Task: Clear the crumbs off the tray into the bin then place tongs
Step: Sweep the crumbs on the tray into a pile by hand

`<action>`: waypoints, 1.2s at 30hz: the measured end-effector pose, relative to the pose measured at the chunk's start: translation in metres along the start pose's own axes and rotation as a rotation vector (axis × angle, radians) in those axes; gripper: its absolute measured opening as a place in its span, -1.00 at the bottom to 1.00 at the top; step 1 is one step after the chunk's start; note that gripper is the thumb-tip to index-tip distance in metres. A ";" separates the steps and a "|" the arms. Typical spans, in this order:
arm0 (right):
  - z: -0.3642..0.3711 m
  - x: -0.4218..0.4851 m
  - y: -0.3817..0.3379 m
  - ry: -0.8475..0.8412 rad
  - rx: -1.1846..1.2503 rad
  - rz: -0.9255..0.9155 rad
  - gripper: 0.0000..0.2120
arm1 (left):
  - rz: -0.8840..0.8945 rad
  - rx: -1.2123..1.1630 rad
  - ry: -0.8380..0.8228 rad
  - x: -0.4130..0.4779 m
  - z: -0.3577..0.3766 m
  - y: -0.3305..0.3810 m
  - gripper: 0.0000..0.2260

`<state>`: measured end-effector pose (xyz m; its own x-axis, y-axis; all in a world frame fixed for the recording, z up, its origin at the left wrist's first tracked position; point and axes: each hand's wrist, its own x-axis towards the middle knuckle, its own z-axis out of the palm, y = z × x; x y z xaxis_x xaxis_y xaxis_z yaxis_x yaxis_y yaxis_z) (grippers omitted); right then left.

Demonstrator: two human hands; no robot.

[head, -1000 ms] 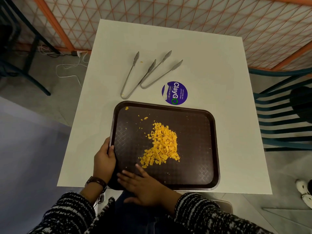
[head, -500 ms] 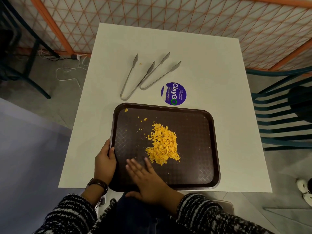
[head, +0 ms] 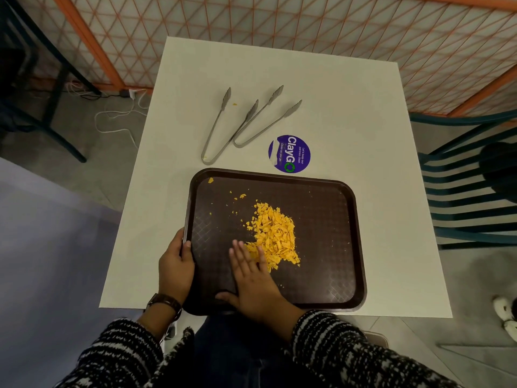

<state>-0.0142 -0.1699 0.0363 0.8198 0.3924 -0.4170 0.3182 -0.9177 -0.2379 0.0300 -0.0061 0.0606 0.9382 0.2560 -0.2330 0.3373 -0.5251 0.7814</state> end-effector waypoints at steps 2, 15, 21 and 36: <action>0.002 -0.004 0.006 -0.025 0.015 0.079 -0.11 | -0.004 -0.001 -0.006 0.000 0.000 -0.001 -0.68; 0.002 0.027 -0.036 0.042 -0.082 -0.397 -0.15 | -0.054 -0.141 0.021 -0.004 -0.002 0.000 -0.69; -0.029 0.047 -0.017 0.054 -0.091 -0.150 -0.07 | -0.010 -0.058 0.055 -0.004 -0.001 -0.003 -0.69; -0.037 0.042 -0.018 0.030 0.049 -0.281 -0.16 | -0.018 -0.058 0.058 0.000 0.000 -0.009 -0.70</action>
<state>0.0320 -0.1396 0.0550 0.7168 0.6282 -0.3026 0.5119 -0.7688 -0.3832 0.0268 -0.0018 0.0536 0.9256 0.3119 -0.2146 0.3470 -0.4725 0.8101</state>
